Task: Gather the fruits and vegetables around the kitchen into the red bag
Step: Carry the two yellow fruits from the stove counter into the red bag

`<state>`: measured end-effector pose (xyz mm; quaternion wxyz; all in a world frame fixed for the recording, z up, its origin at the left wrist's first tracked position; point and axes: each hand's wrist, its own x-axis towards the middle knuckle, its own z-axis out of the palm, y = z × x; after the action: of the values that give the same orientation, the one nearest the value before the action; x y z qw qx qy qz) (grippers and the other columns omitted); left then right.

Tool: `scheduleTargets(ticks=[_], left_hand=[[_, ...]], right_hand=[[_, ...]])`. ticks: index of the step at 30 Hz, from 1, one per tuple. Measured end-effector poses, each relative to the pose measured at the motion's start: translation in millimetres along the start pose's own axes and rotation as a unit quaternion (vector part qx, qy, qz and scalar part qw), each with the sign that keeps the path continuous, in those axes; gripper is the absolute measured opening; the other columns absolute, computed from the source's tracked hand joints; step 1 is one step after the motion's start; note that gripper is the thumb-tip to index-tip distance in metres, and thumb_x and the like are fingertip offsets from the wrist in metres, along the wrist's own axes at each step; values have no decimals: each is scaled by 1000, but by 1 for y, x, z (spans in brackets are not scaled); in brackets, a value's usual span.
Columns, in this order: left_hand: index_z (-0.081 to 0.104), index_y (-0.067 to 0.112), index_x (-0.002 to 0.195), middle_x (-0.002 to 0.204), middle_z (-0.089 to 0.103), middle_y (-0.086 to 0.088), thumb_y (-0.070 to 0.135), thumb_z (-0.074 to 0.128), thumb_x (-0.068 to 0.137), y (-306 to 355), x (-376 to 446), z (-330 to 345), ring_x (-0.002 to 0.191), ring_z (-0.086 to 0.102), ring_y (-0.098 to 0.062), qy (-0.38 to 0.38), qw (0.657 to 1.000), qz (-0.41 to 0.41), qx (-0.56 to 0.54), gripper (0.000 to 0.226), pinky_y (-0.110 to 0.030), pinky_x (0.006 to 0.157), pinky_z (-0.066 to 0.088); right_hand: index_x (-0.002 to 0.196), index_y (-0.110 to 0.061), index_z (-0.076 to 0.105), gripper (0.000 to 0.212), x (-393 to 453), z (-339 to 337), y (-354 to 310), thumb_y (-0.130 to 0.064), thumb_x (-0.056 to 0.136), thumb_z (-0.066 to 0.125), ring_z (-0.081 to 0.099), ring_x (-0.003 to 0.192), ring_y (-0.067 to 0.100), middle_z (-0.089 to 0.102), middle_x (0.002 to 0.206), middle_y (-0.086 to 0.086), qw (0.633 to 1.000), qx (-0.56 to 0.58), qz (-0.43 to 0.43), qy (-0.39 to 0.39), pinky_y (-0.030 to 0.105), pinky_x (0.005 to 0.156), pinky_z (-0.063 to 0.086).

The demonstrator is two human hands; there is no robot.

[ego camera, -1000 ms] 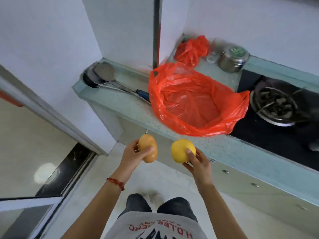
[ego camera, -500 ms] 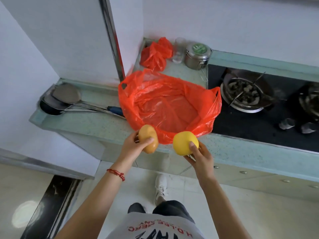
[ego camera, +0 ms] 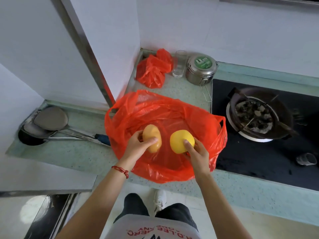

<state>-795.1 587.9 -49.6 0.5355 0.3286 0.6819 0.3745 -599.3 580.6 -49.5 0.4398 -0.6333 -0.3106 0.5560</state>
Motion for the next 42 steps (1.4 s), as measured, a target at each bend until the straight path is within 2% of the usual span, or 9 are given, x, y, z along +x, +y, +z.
scheduleTargets(ticks=[7, 12, 16, 21, 28, 33, 35, 38, 42], left_hand=[[57, 19, 109, 105, 62, -4, 46, 77, 46, 7, 44, 14, 99, 61, -23, -6, 997, -23, 68, 71, -47, 86, 52], [62, 16, 112, 101, 63, 0, 49, 76, 47, 8, 60, 13, 99, 61, -20, -29, 992, -28, 120, 74, -43, 87, 52], [64, 11, 110, 97, 63, 1, 31, 80, 66, 10, 63, 13, 96, 62, -20, -46, 989, -35, 133, 51, -40, 85, 52], [64, 10, 109, 97, 62, 3, 54, 76, 44, 13, 65, 13, 97, 62, -22, -34, 987, -32, 152, 79, -46, 85, 52], [67, 17, 98, 98, 69, -6, 60, 72, 42, 11, 64, 12, 92, 65, -24, -45, 986, -22, 161, 71, -45, 84, 53], [51, 9, 129, 131, 55, -9, 41, 79, 62, 14, 61, 9, 121, 51, -22, -58, 984, 10, 169, 79, -30, 99, 39], [47, 11, 132, 135, 52, -9, 47, 76, 59, 16, 56, 6, 124, 48, -20, -56, 984, 32, 166, 87, -36, 105, 37], [46, 12, 134, 138, 48, -6, 38, 75, 71, 18, 47, -1, 127, 44, -19, -50, 979, 89, 177, 74, -38, 107, 34], [48, 9, 132, 138, 48, -8, 31, 69, 79, 20, 35, -7, 129, 41, -19, -61, 947, 211, 234, 61, -21, 105, 26]], right_hand=[[124, -14, 54, 55, 34, 15, 8, -34, 76, 72, 59, 104, 19, 61, 110, 0, 995, -81, 18, 46, 43, 92, 50], [126, -12, 53, 57, 42, 22, 9, -34, 77, 71, 56, 107, 18, 59, 114, 2, 988, -133, 16, 76, 36, 93, 47], [126, -14, 54, 59, 47, 27, 9, -39, 75, 71, 56, 111, 19, 61, 117, 2, 983, -161, 22, 81, 36, 95, 46], [129, -16, 51, 64, 49, 33, 5, -46, 76, 69, 50, 120, 20, 57, 127, 2, 977, -193, 35, 87, 25, 91, 38], [128, -15, 53, 67, 49, 29, 5, -53, 74, 66, 52, 118, 20, 59, 127, 3, 975, -200, 42, 84, 30, 95, 42], [135, -13, 45, 68, 39, 29, 0, -45, 79, 65, 44, 127, 21, 50, 137, 6, 979, -183, 24, 90, 35, 103, 38], [135, -13, 44, 66, 33, 29, -1, -43, 80, 65, 44, 127, 19, 49, 138, 4, 980, -176, 8, 93, 32, 102, 37], [136, -16, 43, 64, 19, 31, -2, -42, 81, 64, 43, 128, 16, 48, 139, 1, 976, -184, -28, 109, 29, 102, 36], [135, -20, 43, 56, -4, 34, -2, -37, 85, 61, 44, 127, 15, 47, 139, -1, 961, -223, -100, 129, 36, 104, 40]])
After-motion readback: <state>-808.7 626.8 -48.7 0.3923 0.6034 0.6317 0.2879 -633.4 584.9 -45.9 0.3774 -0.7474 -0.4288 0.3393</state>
